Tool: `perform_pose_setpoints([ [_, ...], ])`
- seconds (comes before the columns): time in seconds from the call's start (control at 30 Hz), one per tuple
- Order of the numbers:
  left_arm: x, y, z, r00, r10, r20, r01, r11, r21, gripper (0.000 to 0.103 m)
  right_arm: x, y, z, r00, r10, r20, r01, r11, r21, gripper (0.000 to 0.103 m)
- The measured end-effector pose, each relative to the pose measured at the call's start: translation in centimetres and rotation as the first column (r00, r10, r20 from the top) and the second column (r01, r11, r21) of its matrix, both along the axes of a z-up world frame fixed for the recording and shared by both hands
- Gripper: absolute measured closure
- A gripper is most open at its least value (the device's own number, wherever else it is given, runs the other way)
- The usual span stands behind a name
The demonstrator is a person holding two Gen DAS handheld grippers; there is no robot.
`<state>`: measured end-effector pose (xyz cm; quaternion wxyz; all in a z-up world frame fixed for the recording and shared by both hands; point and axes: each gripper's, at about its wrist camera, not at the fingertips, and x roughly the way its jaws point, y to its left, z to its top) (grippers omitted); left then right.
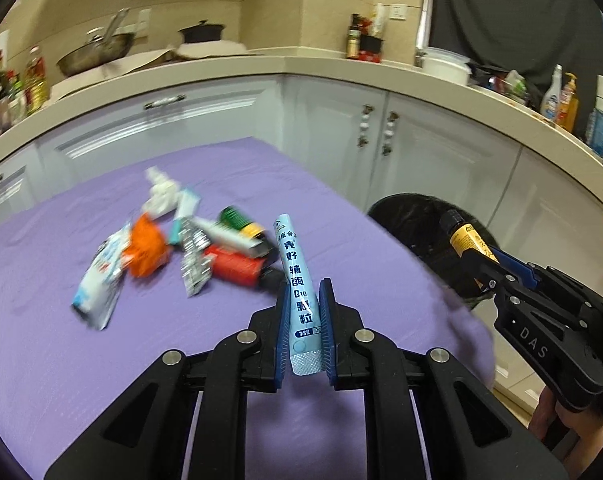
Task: Collect trash
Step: 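Carry the bottle and tube over the bin and open both grippers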
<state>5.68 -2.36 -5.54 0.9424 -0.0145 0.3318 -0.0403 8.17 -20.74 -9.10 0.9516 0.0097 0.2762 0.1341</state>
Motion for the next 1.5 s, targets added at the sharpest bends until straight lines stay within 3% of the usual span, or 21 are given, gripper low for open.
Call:
perform_pose_setpoints([
  [0.43, 5.2, -8.3, 1.1, 0.987, -0.152, 0.052, 0.151, 0.988, 0.016, 0.088, 3.4, -7.4, 0.1, 0.987, -0.155, 0.033, 0.155, 0.988, -0.011, 0.080],
  [0.9, 10.9, -14.1, -0.7, 0.978, -0.206, 0.028, 0.205, 0.978, 0.043, 0.087, 8.2, -11.7, -2.2, 0.975, -0.221, 0.000, 0.221, 0.975, 0.009, 0.080],
  [1.17, 12.3, -14.3, -1.8, 0.982, -0.187, -0.022, 0.188, 0.981, 0.038, 0.059, 9.3, -12.5, -3.3, 0.966, -0.257, -0.016, 0.257, 0.966, 0.020, 0.073],
  [1.5, 10.8, -12.1, -0.8, 0.988, -0.157, 0.006, 0.156, 0.986, 0.049, 0.057, 7.9, -11.3, -2.2, 0.969, -0.249, -0.009, 0.249, 0.968, 0.026, 0.072],
])
